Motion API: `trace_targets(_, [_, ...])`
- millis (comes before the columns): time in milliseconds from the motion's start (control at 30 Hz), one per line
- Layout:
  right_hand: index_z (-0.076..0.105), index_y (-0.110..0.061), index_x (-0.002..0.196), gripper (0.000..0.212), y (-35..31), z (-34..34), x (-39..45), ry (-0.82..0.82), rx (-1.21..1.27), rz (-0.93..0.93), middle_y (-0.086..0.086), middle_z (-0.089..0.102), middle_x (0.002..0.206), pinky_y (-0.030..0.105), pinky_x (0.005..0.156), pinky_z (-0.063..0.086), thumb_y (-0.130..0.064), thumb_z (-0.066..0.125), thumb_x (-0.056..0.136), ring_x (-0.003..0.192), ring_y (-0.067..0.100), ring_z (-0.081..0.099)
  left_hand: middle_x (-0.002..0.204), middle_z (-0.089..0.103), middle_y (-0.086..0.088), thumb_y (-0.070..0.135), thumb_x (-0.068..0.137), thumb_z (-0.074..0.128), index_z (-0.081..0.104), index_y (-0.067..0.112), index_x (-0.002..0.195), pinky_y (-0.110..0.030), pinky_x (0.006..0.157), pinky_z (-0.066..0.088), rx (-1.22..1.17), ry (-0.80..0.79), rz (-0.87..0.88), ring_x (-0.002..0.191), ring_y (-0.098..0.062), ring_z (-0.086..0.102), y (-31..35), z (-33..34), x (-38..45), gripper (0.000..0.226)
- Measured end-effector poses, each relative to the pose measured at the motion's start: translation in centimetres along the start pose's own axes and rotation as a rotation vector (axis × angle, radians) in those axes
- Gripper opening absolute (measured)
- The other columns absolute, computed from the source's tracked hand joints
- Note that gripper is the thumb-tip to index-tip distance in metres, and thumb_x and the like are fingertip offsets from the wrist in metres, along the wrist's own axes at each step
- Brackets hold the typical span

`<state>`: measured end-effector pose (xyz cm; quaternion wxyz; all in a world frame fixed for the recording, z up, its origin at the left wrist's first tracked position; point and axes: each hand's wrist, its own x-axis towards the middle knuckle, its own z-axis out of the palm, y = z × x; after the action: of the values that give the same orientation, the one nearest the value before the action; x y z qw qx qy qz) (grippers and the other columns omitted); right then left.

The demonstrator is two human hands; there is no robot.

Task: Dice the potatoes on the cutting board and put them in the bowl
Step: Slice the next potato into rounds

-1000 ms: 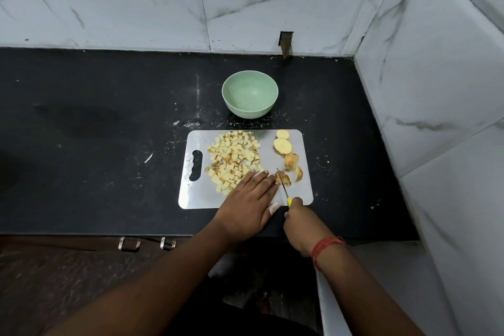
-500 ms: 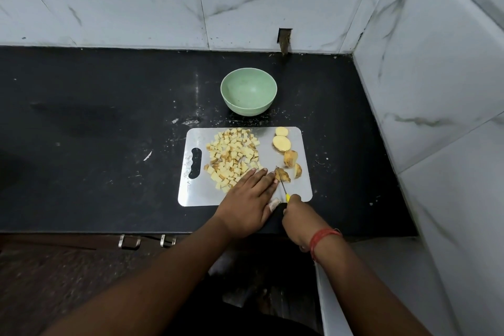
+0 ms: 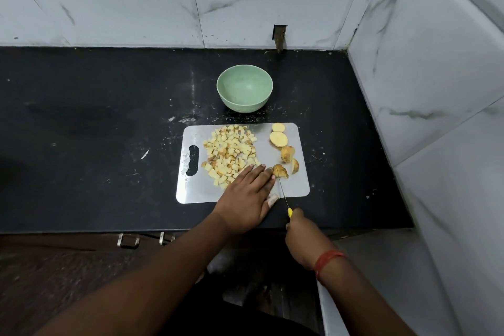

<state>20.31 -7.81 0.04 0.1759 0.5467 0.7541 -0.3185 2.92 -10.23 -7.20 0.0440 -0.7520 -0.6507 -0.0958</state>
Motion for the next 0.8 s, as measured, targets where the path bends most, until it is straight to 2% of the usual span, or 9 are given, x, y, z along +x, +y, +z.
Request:
trace_targets(67, [0.040,-0.005,0.120,0.021,0.6,0.3,-0.5,0.004,0.003,-0.009,0.010,0.060,0.095,0.025,0.063,0.041,-0.007,0.040,0.099,0.089,0.022,0.064,0.152,0.049,-0.011,0.045,0.107,0.031,0.054,0.009,0.146,-0.045,0.124,0.024,-0.004,0.010,0.002,0.145,-0.029,0.040,0.0,0.0,-0.1,0.058])
trace_targets(133, [0.041,-0.007,0.112,0.012,1.1,0.0,-1.1,0.036,0.065,-0.031,0.011,0.062,0.096,0.026,0.063,0.041,-0.011,0.040,0.101,0.089,0.023,0.064,0.152,0.049,-0.012,0.044,0.107,0.035,0.053,0.008,0.147,-0.044,0.125,0.021,0.000,0.023,0.002,0.145,-0.029,0.039,0.0,0.1,-0.3,0.057])
trace_targets(267, [0.037,-0.012,0.104,0.004,0.6,-0.7,-1.5,0.142,0.143,-0.102,0.008,0.058,0.089,0.029,0.064,0.041,-0.015,0.039,0.103,0.074,0.019,0.056,0.148,0.053,-0.012,0.043,0.107,0.038,0.054,0.007,0.145,-0.043,0.125,0.021,-0.005,0.046,-0.011,0.143,-0.028,0.040,0.0,0.2,-0.5,0.055])
trace_targets(467, [0.039,-0.007,0.114,0.014,-1.1,-1.1,0.2,0.119,0.105,-0.087,0.014,0.062,0.104,0.029,0.066,0.038,-0.012,0.039,0.101,0.080,0.024,0.056,0.145,0.055,-0.011,0.042,0.107,0.039,0.056,0.006,0.143,-0.042,0.126,0.019,-0.031,0.055,-0.011,0.142,-0.028,0.042,-0.1,0.2,-0.6,0.054])
trace_targets(800, [0.037,-0.005,0.117,0.020,-1.8,-1.1,1.1,0.079,0.055,-0.016,0.016,0.062,0.104,0.030,0.064,0.040,-0.007,0.040,0.098,0.077,0.023,0.054,0.144,0.054,-0.009,0.040,0.105,0.045,0.056,0.008,0.144,-0.045,0.125,0.022,-0.038,0.044,-0.008,0.142,-0.028,0.041,-0.1,0.2,-0.5,0.051])
